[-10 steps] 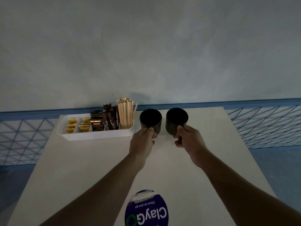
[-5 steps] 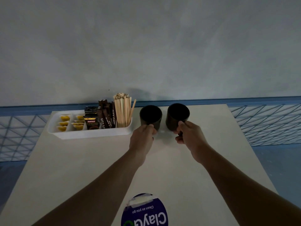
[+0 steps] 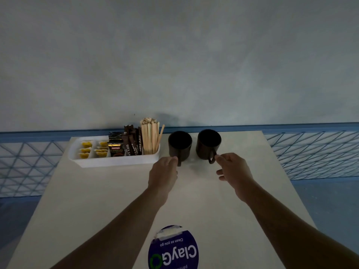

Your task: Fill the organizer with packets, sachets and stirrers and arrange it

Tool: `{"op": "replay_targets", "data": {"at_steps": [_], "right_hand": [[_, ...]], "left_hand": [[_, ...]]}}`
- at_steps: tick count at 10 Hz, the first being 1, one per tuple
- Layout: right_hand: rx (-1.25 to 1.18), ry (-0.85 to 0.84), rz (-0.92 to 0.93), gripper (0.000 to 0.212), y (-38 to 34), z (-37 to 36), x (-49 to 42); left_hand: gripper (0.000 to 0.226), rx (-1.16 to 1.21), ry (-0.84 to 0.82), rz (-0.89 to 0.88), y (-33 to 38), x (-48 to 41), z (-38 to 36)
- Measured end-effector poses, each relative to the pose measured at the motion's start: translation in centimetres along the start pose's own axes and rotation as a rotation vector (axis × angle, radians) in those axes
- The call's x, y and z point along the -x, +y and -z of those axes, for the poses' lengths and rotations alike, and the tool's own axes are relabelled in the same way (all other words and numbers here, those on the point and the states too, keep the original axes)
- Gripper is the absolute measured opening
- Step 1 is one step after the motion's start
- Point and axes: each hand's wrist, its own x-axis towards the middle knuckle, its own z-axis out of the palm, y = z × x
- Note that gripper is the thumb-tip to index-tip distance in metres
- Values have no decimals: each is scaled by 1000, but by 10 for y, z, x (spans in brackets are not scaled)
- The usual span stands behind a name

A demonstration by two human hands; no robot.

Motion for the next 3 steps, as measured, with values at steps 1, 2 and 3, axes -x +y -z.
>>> {"op": "replay_targets", "data": {"at_steps": [1,2,3], "right_hand": [[29,4,24,15,-11,10,24],[65,0,72,16,-25,19,49],[110,-8,141,18,-46,27,78]], "left_hand": [[14,17,-4,-7,9,21,13],[11,23,-9,-50,19,44,27],[7,-47,-23,-173,36,67,42]]}}
